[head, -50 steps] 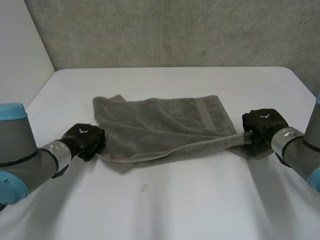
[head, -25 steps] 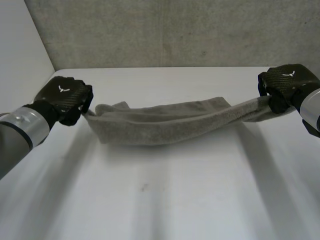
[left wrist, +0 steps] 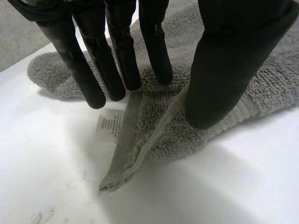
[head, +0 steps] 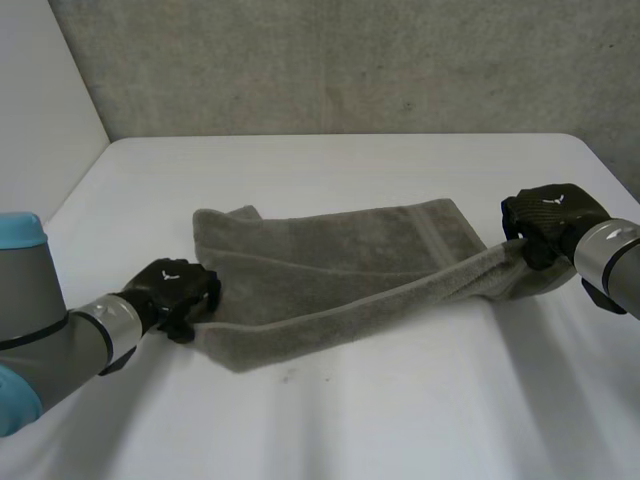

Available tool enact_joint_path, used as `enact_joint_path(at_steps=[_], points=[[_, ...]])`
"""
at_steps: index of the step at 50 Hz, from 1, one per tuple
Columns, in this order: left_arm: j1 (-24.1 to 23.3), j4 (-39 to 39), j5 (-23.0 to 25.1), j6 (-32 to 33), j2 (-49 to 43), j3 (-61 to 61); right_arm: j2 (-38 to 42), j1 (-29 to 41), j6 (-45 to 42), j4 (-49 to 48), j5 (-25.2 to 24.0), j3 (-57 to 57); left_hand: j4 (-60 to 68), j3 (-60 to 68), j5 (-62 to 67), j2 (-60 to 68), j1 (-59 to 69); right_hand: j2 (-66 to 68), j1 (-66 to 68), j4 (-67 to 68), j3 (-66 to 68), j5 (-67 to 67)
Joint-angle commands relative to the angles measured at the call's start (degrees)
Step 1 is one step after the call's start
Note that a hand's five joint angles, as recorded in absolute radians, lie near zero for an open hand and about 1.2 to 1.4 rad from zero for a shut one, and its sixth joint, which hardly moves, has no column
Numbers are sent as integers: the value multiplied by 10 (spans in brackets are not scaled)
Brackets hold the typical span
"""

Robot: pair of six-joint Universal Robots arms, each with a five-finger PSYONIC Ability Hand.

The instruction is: Fold the towel.

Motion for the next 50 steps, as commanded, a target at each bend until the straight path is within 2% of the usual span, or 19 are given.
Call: enact_joint_path(at_steps=[1,17,20,22,28,36,38,39,41,43,46,50], points=[[5,-1,2,0,36,-27,5,0,0,-5,0,5,32,31,31,32,29,126,156,114,117,132],[3,10,-1,1,-15,-25,20,0,-1,-20,3,5,54,53,53,54,51,126,156,114,117,132],[3,10,-2,6,-24,-21,20,0,-1,-21,3,4,126,125,126,126,124,126,156,114,117,132],[3,12,-3,22,-23,-17,19,0,-1,-23,4,3,398,398,398,399,396,126,156,114,117,132],[4,9,-16,32,-1,1,13,1,-1,-22,5,2,400,399,399,400,398,126,156,114,117,132],[-7,3,-52,24,122,12,-29,0,-2,-4,4,-16,400,399,399,400,398,126,156,114,117,132],[-8,2,-57,27,201,21,-84,-2,-16,24,3,-37,400,399,399,400,398,126,156,114,117,132],[-8,2,-57,27,201,21,-84,-2,-16,24,3,-37,400,399,399,400,398,126,156,114,117,132],[-4,-8,-59,31,286,42,-140,-3,-45,67,0,-79,400,399,399,400,398,126,156,114,117,132],[-1,-17,-62,33,322,61,-167,-1,-64,90,1,-109,400,399,399,400,398,126,156,114,117,132],[2,-50,-64,33,366,116,-211,0,-104,139,6,-175,400,399,399,400,398,126,156,114,117,132],[10,-96,-68,35,370,170,-218,-3,-145,197,7,-228,400,399,399,400,398,126,156,114,117,132]])
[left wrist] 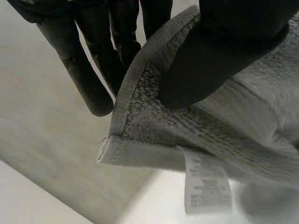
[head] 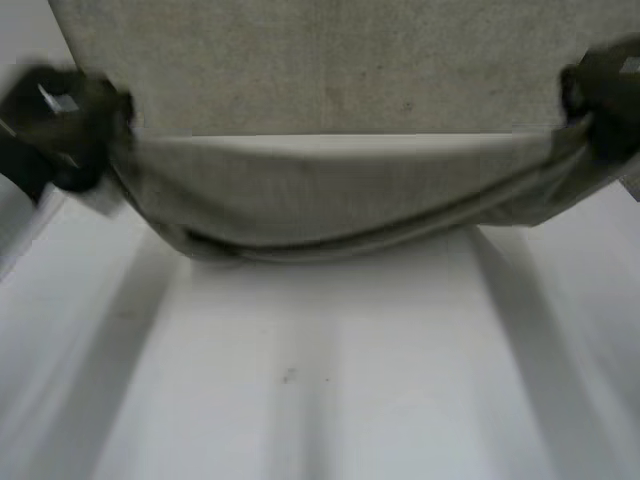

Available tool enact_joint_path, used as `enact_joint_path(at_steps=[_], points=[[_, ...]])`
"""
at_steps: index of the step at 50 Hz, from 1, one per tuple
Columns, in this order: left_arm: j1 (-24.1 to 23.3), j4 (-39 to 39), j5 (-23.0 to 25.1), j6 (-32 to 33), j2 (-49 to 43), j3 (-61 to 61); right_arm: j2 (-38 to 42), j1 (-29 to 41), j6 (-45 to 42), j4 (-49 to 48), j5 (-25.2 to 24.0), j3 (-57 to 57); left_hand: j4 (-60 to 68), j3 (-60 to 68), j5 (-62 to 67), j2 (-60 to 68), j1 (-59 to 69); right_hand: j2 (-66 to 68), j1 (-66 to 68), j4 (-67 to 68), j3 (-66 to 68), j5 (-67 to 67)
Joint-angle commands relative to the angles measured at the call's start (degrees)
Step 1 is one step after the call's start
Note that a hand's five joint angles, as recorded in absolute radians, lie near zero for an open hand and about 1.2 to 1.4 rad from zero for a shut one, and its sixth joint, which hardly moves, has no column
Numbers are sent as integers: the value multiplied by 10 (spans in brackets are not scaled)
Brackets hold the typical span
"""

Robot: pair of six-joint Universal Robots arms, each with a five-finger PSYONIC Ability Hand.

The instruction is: Fold the towel.

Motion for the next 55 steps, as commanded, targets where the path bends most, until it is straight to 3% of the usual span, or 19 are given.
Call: enact_joint_path(at_steps=[1,8,19,24,26,27,29,32,34,39,43,49,55], points=[[22,-108,-7,9,87,139,-73,-8,-113,151,3,-153,103,104,115,103,135,126,156,114,117,132],[29,-155,-9,34,27,142,9,-8,-158,194,4,-148,103,104,115,103,135,126,156,114,117,132],[11,-147,-14,39,-201,144,211,44,-171,179,29,-162,103,104,115,103,135,126,156,114,117,132],[8,-85,-25,39,-285,193,297,62,-170,121,53,-220,103,104,115,103,135,126,156,114,117,132],[3,-11,-33,37,-303,237,324,72,-168,30,88,-280,103,104,115,103,135,126,156,114,117,132],[3,-10,-33,37,-303,237,324,72,-168,29,88,-280,103,104,115,103,135,126,156,114,117,132],[1,91,-40,32,-294,268,323,79,-164,-86,117,-333,103,104,115,103,135,126,156,114,117,132],[-2,144,-38,27,-276,271,312,81,-163,-158,126,-345,103,104,115,103,135,126,156,114,117,132],[-8,242,-45,15,-230,272,263,84,-165,-300,126,-324,103,104,115,103,135,126,156,114,117,132],[-9,307,-53,-58,-175,261,193,86,-165,-433,127,-245,103,104,115,103,135,126,156,114,117,132],[1,279,-44,-129,-155,235,179,84,-165,-396,119,-204,103,104,115,103,135,126,156,114,117,132],[5,243,-28,-132,-165,185,181,84,-165,-300,103,-159,103,104,115,103,135,126,156,114,117,132],[5,234,-8,-128,-192,69,204,78,-153,-226,51,-54,103,104,115,103,135,126,156,114,117,132]])
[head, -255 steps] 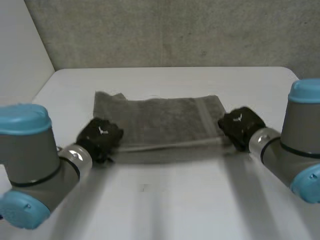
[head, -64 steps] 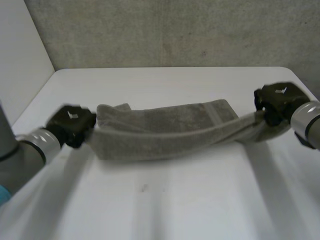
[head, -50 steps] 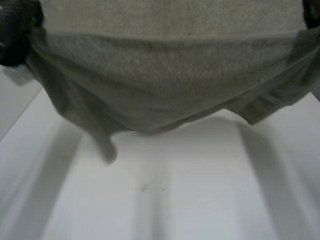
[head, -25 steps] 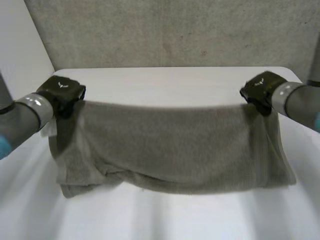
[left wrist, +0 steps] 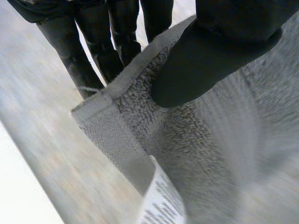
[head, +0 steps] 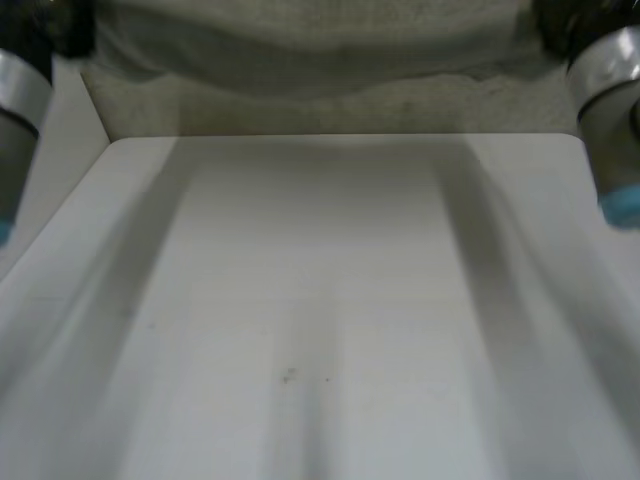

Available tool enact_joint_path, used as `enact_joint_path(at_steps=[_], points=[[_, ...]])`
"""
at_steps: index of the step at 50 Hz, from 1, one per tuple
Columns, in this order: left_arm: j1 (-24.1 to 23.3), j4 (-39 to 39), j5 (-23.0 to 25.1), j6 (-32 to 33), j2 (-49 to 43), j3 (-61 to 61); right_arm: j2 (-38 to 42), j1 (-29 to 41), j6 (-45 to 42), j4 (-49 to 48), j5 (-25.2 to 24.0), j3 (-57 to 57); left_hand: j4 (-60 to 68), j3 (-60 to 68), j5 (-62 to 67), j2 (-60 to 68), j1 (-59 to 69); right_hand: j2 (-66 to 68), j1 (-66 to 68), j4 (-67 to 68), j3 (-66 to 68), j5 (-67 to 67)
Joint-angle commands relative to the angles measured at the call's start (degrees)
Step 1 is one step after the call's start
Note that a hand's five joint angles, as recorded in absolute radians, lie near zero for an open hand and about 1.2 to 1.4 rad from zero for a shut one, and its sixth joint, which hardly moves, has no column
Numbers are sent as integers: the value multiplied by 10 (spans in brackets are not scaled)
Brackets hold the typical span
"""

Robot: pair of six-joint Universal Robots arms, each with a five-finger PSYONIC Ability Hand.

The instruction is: Fold the towel.

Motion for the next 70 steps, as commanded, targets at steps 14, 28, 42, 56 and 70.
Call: enact_joint_path(at_steps=[14,28,42,56,70], points=[[16,-61,14,226,-167,-215,190,-13,44,113,-121,189,103,103,106,102,114,125,143,112,117,130],[22,-77,15,188,-84,-238,145,-84,225,118,-147,186,103,103,106,102,114,-154,-137,-167,-163,-150],[16,-81,17,160,-82,-239,156,-122,219,183,-185,163,103,103,106,102,114,-237,-220,-250,-246,-233],[18,-83,17,160,-88,-238,154,-149,182,196,-183,157,103,103,106,102,114,-93,-76,-106,-102,-89],[18,-85,16,160,-89,-240,154,-149,180,195,-180,155,103,103,106,102,114,-478,-460,-491,-486,-473]])
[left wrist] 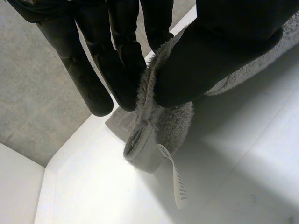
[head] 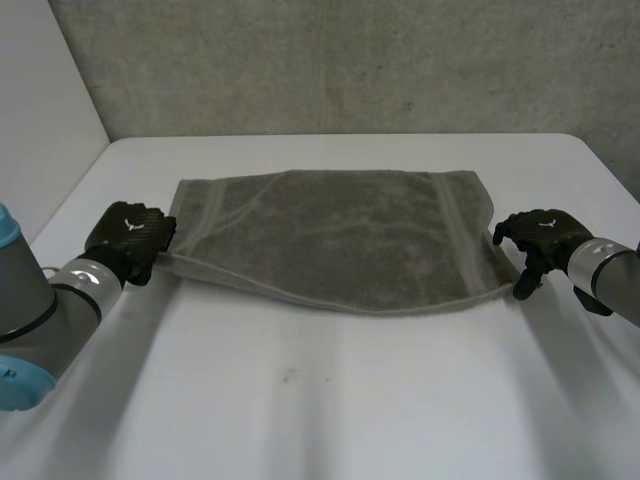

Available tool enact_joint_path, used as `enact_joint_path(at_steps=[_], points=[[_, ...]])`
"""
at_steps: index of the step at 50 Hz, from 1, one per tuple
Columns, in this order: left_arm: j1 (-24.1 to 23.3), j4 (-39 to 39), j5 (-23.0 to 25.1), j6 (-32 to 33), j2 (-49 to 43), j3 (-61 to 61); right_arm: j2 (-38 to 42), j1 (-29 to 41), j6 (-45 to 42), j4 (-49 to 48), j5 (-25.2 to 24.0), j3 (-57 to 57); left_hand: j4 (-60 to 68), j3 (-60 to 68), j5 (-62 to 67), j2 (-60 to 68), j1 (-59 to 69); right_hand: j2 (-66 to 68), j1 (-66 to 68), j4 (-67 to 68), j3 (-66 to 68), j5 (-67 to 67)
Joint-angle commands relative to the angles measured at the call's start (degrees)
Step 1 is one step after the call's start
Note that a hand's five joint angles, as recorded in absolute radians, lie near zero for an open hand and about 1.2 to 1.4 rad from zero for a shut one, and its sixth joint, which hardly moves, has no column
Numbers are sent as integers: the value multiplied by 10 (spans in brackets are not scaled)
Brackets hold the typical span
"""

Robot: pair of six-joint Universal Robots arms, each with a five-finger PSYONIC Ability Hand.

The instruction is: Fold the towel.

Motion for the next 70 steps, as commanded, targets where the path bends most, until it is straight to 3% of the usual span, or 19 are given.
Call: enact_joint_path(at_steps=[1,8,13,16,18,19,20,21,27,33,35,41,47,51,56,61,64,66,70], points=[[0,0,0,0,-1,-1,8,1,-1,1,-2,4,103,103,106,102,114,-10,-9,2,1,2],[0,0,0,0,-2,-1,12,2,-31,2,-3,12,103,103,106,102,114,27,28,39,38,39],[2,0,0,0,-4,0,15,1,-45,1,-5,13,103,103,106,102,114,155,156,167,166,167],[2,-1,0,0,-11,0,24,1,-48,1,-5,12,103,103,106,102,114,258,259,269,269,269],[2,-11,0,1,-14,0,28,1,-48,1,-6,9,103,103,106,102,114,425,426,437,436,437],[2,-11,0,1,-14,0,28,1,-48,1,-6,9,103,103,106,102,114,426,427,438,437,438],[2,-20,0,2,-15,0,27,1,-48,2,-6,8,103,103,106,102,114,576,577,587,587,588],[2,-21,0,2,-15,0,24,1,-48,3,-6,6,103,103,106,102,114,593,594,605,605,605],[1,-89,0,9,-15,-1,-17,-3,-48,8,-1,16,103,103,106,102,114,594,595,605,605,605],[0,-209,0,12,7,-7,-103,-17,-81,59,-7,73,103,103,106,102,114,594,595,605,605,605],[2,-277,0,25,45,-19,-137,-36,-144,130,-7,94,103,103,106,102,114,594,595,605,605,605],[2,-381,0,72,131,-44,-197,-85,-294,304,2,120,103,103,106,102,114,594,595,605,605,605],[2,-396,2,84,204,-54,-288,-101,-325,371,-7,119,103,103,106,102,114,594,595,605,605,605],[3,-394,3,88,209,-51,-298,-102,-326,364,-16,111,103,103,106,102,114,594,595,605,605,605],[5,-373,4,87,187,-34,-282,-97,-310,319,-38,94,103,103,106,102,114,594,595,605,605,605],[3,-302,1,87,104,11,-184,-70,-258,243,-31,47,103,103,106,102,114,594,595,605,605,605],[-2,-261,-1,86,55,49,-119,-20,-220,204,-17,-5,103,103,106,102,114,594,595,605,605,605],[-8,-224,-3,85,-2,96,-57,17,-197,165,21,-66,103,103,106,102,114,594,595,605,605,605],[-13,-191,-5,83,-52,146,0,38,-180,110,53,-118,103,103,106,102,114,594,595,605,605,605]])
